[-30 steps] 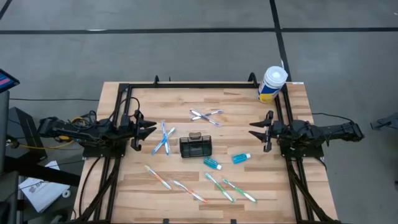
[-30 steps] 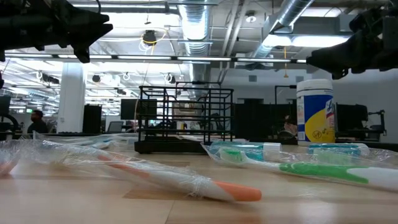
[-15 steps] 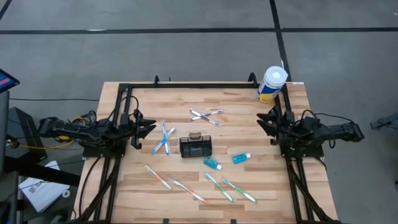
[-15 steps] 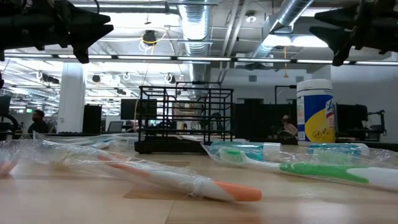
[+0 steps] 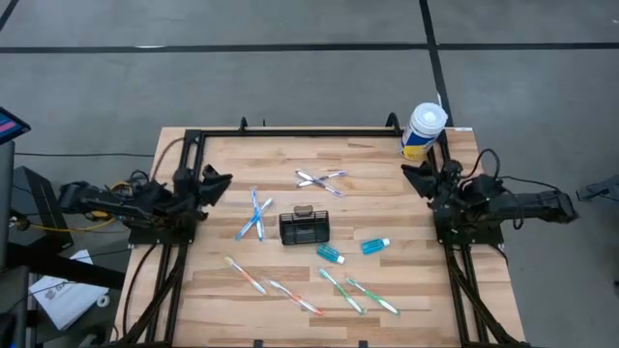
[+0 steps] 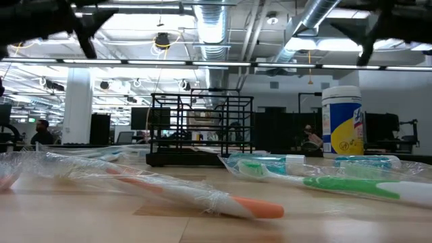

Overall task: Pick & Place toothbrushing station
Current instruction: Put the right blue mouthwash into the mesh organizer

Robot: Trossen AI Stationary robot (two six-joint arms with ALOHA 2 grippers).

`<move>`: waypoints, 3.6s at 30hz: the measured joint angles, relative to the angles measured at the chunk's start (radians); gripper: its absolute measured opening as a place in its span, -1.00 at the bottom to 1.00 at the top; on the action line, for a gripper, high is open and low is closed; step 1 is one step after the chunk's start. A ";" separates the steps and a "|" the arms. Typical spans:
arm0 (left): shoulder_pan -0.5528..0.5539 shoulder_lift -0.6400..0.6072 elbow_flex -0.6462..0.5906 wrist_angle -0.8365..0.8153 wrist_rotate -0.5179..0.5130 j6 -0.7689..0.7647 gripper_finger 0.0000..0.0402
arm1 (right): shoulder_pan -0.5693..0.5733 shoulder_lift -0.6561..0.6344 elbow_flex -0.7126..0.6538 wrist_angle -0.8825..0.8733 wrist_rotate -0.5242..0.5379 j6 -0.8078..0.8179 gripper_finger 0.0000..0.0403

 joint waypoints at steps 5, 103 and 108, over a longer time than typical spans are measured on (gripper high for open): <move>0.001 0.101 0.137 0.062 0.077 0.075 -0.50 | -0.046 0.233 0.210 0.039 -0.043 -0.124 -0.23; 0.248 0.566 0.391 -0.548 0.196 0.191 -0.50 | 0.035 1.316 0.596 -1.191 -0.681 -0.411 -0.43; 0.248 0.566 0.391 -0.548 0.196 0.191 -0.50 | 0.009 1.316 0.595 -1.190 -0.693 -0.411 -0.64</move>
